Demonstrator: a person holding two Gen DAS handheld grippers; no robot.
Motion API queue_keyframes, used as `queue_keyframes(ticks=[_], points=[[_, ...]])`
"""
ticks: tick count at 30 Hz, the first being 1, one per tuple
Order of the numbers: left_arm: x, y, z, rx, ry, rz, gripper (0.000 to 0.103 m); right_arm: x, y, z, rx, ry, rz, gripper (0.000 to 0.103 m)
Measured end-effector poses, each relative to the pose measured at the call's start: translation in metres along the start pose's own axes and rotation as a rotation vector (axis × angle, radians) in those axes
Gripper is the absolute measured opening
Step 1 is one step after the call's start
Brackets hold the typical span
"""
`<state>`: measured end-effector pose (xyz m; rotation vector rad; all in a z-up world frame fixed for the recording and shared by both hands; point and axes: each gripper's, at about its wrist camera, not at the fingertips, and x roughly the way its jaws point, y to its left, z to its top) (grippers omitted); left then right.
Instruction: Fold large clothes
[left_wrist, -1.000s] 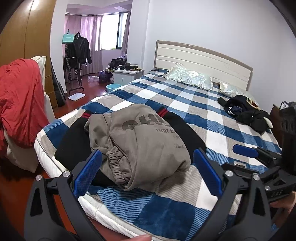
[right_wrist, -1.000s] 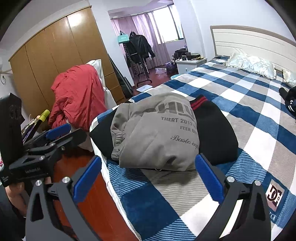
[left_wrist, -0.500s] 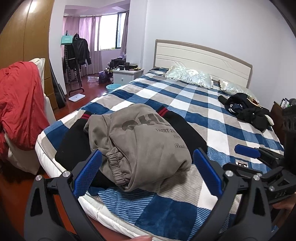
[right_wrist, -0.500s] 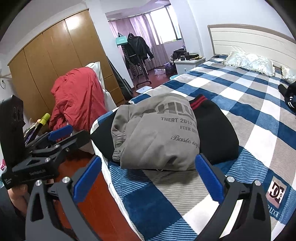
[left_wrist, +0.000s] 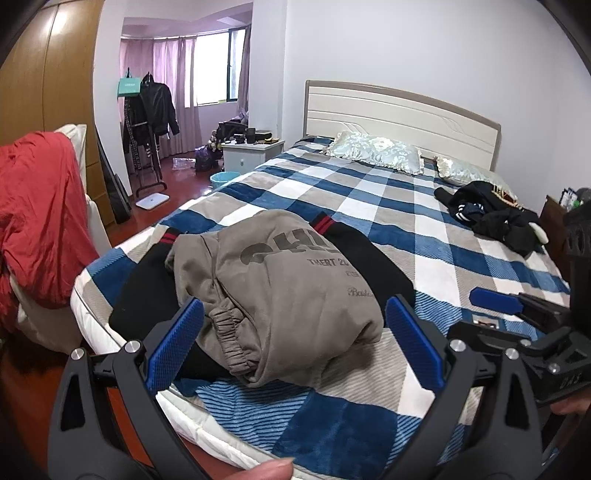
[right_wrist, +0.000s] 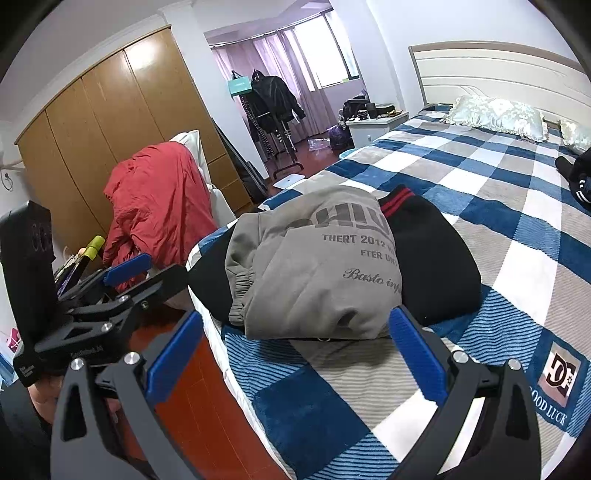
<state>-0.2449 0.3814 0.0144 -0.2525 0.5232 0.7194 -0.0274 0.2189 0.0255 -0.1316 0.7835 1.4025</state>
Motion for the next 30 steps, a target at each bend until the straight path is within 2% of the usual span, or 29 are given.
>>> queue_keyframes(ticks=[12,17,30], points=[[-0.004,-0.003,0.001,-0.016,-0.010,-0.031,0.096,0.001,0.005,-0.005,0.019,-0.005,0.016,0.099],[-0.005,-0.010,0.001,0.027,-0.012,0.004,0.096,-0.002,0.006,0.000,0.016,-0.015,0.018,0.099],[-0.009,-0.008,-0.003,-0.018,-0.027,-0.018,0.097,-0.004,0.004,0.000,0.015,-0.009,0.019,0.099]])
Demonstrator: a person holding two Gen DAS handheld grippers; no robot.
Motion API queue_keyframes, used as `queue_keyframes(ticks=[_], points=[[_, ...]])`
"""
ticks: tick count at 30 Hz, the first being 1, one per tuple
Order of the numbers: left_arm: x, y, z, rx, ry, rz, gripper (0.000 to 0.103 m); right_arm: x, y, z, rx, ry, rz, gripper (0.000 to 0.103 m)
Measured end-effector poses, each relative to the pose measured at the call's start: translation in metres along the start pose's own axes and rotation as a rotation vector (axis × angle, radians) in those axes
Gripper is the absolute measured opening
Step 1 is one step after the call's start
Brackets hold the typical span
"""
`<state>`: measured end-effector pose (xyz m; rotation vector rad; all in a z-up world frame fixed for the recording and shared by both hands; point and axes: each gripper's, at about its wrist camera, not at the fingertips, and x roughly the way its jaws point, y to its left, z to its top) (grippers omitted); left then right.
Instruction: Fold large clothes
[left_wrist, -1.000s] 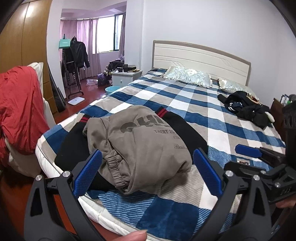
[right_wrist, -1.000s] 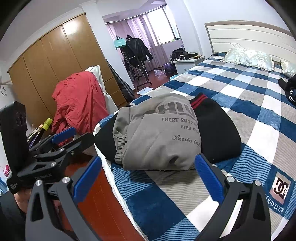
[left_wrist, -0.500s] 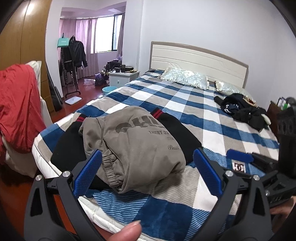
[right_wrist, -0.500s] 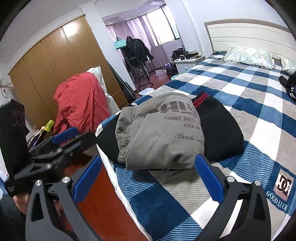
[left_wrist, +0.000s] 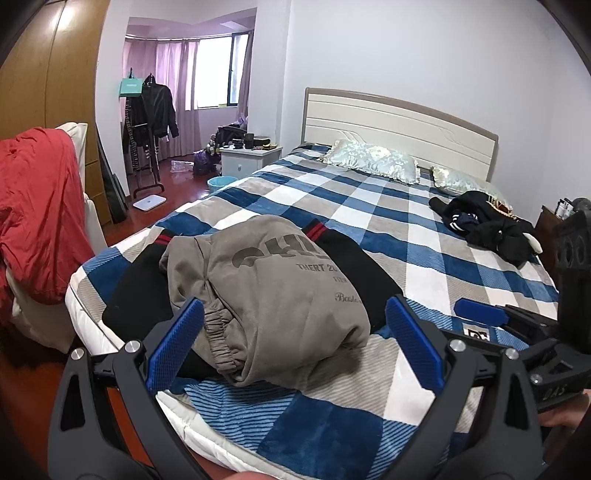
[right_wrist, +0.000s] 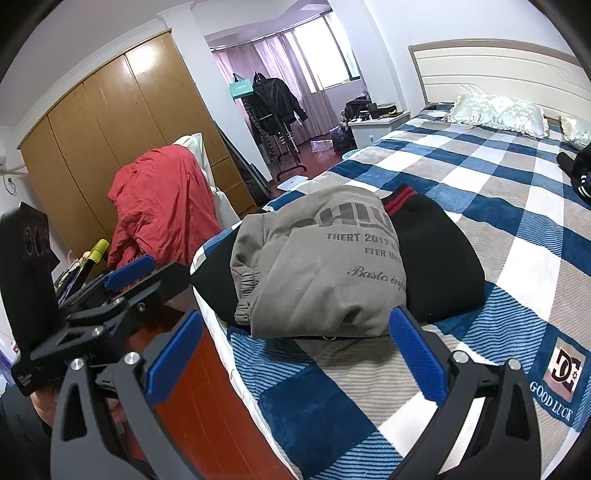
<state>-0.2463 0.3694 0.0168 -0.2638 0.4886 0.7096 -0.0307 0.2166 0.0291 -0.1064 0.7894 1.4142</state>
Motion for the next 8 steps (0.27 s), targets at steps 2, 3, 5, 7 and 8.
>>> queue_keyframes(ticks=[2,3,5,7,8], points=[[0.0009,-0.0002,0.0004,0.002,0.006,-0.012,0.096,0.0001,0.0008,0.0000,0.000,0.000,0.001,0.099],[0.0028,0.0002,0.0002,0.004,0.022,-0.012,0.096,-0.0005,0.0016,0.0005,-0.003,0.001,0.002,0.099],[0.0058,0.0019,-0.0009,-0.010,0.045,-0.006,0.096,-0.0001,0.0033,-0.0005,-0.009,0.005,0.003,0.099],[0.0064,0.0049,-0.0027,-0.032,0.059,-0.021,0.096,-0.0007,0.0058,-0.0010,-0.016,0.008,0.004,0.099],[0.0067,0.0061,-0.0034,-0.039,0.063,-0.023,0.096,-0.0004,0.0067,-0.0008,-0.017,0.012,0.005,0.099]])
